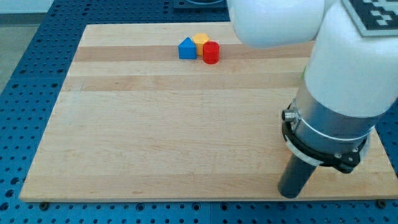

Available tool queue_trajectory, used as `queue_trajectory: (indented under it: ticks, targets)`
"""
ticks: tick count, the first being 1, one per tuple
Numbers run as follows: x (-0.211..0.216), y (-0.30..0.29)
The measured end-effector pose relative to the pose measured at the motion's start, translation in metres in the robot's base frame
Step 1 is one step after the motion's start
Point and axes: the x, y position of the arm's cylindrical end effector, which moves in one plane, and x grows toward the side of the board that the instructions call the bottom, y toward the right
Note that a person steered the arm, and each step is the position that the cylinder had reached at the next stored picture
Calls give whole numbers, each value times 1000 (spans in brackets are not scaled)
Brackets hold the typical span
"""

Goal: Push the yellow heart into the red star and green circle

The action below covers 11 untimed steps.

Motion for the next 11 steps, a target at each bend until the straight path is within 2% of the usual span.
queue_trajectory:
  ticks: [1, 4, 5, 7, 8, 9, 10, 11]
  targets:
    - [-24, 22]
    - [-43, 48]
    - [-38, 31]
    - [-35, -68]
    - [-88, -72]
    - [-166, -11]
    - [-227, 77]
    - [-270, 136]
